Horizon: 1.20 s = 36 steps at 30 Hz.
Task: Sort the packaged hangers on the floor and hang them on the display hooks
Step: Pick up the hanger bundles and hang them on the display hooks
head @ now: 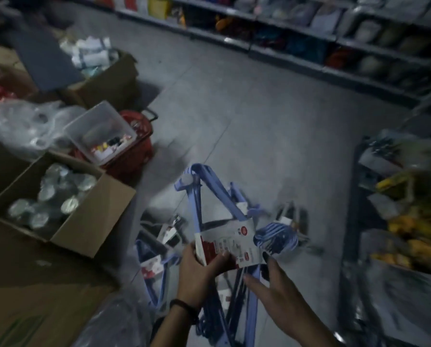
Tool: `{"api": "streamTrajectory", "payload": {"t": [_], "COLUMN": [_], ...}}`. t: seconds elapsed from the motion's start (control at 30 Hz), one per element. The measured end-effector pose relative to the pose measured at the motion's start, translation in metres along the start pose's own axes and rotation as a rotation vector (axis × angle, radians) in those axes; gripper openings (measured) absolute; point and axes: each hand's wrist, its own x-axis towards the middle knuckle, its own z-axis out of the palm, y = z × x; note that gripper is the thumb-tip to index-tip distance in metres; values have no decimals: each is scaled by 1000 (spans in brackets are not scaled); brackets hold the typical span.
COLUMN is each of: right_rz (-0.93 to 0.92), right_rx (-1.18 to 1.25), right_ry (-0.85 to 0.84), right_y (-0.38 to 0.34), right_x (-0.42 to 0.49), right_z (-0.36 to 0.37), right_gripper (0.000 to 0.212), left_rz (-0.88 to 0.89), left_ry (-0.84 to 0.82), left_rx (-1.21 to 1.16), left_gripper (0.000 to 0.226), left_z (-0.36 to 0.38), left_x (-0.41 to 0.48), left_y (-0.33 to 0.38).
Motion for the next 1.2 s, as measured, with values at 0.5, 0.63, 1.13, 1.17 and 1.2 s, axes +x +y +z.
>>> {"api": "streamTrajectory", "payload": {"t": [0.5, 0.63, 1.13, 1.17, 1.2], "right_rz": [-11, 130, 439, 424, 411], "right_rx": [-212, -102, -126, -121, -117], "right_ry": [1134, 1322, 1716, 1728, 1740], "right_y": [-3, -2, 37, 43, 49], "right_x": [-199, -258, -451, -459, -468], "right_z": [-216, -222, -199, -203, -209], "right_gripper": [44, 29, 22, 23, 25], "left_rz": [179, 235, 382, 425, 458], "left_ry": [-842, -1100, -1633, -1656, -1666], "left_rx": [313, 331, 461, 468, 469], "left_gripper": [83, 69, 98, 96, 82], "left_z": [224, 246, 342, 352, 361], "left_x": [-141, -178, -348, -361, -374], "left_y": [116, 128, 165, 169, 172]}}
